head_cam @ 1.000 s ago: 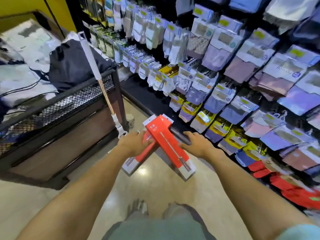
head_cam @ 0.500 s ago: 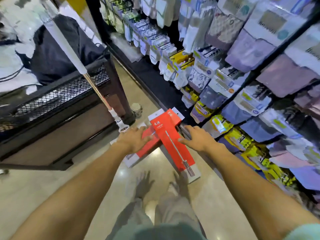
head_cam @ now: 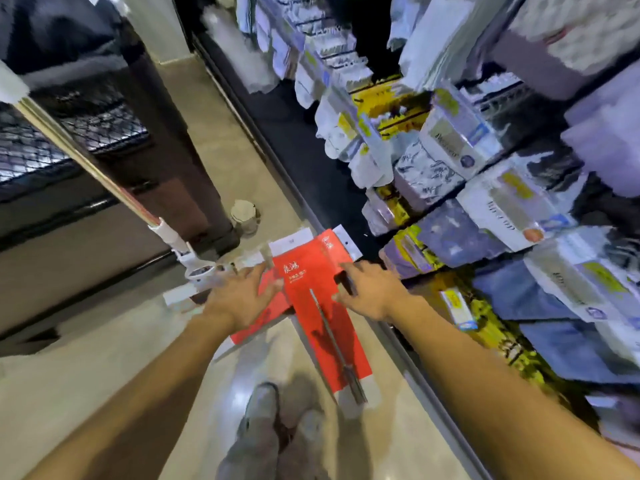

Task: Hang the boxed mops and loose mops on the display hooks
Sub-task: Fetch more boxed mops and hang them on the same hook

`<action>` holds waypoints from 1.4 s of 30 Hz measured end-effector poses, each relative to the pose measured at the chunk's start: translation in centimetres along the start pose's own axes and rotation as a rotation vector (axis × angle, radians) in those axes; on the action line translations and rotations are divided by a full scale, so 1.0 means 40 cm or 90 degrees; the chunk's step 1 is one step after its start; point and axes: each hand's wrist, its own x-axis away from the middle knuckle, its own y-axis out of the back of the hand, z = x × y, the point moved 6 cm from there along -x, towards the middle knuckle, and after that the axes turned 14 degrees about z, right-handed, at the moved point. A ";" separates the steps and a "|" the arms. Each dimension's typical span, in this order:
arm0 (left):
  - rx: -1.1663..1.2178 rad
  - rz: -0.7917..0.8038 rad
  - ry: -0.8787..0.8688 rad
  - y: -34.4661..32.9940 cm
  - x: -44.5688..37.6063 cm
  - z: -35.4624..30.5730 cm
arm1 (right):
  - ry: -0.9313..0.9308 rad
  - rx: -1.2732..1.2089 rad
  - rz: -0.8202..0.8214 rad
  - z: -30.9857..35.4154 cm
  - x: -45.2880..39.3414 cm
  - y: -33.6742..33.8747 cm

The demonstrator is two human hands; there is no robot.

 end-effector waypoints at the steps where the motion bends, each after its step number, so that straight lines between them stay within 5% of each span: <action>1: 0.007 0.005 0.010 -0.024 -0.051 0.024 | 0.003 -0.001 0.002 -0.002 -0.063 -0.013; 13: 0.473 -0.058 0.027 -0.313 -0.575 0.260 | 0.015 -0.378 -0.109 -0.130 -0.685 -0.149; 21: 0.781 -0.097 -0.009 -0.377 -0.782 0.265 | 0.082 -0.663 -0.173 -0.165 -0.869 -0.209; 27: 0.890 -0.077 -0.117 -0.412 -0.824 0.212 | 0.149 -0.771 -0.142 -0.152 -0.901 -0.229; 42: 0.838 -0.145 -0.224 -0.394 -0.519 0.136 | 0.262 -0.679 -0.121 -0.062 -0.555 -0.209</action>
